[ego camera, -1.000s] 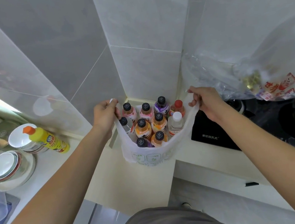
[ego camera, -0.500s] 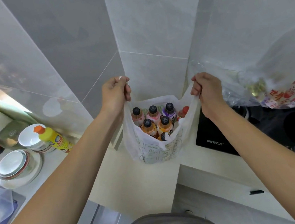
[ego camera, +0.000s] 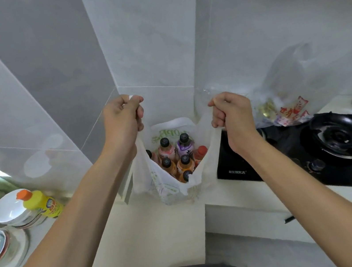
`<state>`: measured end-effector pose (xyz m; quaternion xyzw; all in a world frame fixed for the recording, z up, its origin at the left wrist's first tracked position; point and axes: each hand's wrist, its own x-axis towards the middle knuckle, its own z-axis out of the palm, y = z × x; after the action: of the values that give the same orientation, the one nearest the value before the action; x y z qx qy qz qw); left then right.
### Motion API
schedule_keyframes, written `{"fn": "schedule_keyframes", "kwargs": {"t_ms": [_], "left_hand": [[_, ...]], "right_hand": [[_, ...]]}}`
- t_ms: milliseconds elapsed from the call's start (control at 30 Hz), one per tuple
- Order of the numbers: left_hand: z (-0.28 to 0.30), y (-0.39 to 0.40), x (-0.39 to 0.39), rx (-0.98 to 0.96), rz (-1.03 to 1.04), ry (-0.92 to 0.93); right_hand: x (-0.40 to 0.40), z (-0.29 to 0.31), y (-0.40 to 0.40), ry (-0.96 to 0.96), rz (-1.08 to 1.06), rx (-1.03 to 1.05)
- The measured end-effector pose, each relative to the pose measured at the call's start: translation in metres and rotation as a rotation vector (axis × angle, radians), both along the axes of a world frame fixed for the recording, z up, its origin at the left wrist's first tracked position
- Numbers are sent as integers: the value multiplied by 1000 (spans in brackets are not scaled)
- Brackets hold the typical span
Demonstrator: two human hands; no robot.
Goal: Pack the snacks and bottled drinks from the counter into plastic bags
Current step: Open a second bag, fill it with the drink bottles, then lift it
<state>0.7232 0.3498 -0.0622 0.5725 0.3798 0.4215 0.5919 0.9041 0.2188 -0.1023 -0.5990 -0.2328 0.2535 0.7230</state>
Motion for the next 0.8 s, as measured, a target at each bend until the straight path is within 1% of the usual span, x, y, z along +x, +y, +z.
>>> {"fn": "schedule_keyframes", "kwargs": {"t_ms": [233, 400, 600, 700, 800], "left_hand": [[34, -40, 17, 46, -231, -32], [55, -88, 47, 80, -387, -76], [55, -176, 105, 69, -537, -81], [49, -231, 141, 59, -585, -77], [42, -291, 182, 35, -609, -95]], "right_hand": [[-20, 28, -69, 13, -189, 61], [-15, 49, -132, 2, -304, 105], [16, 55, -231, 4, -435, 135], [42, 54, -287, -1, -496, 113], [79, 52, -350, -12, -514, 82]]}}
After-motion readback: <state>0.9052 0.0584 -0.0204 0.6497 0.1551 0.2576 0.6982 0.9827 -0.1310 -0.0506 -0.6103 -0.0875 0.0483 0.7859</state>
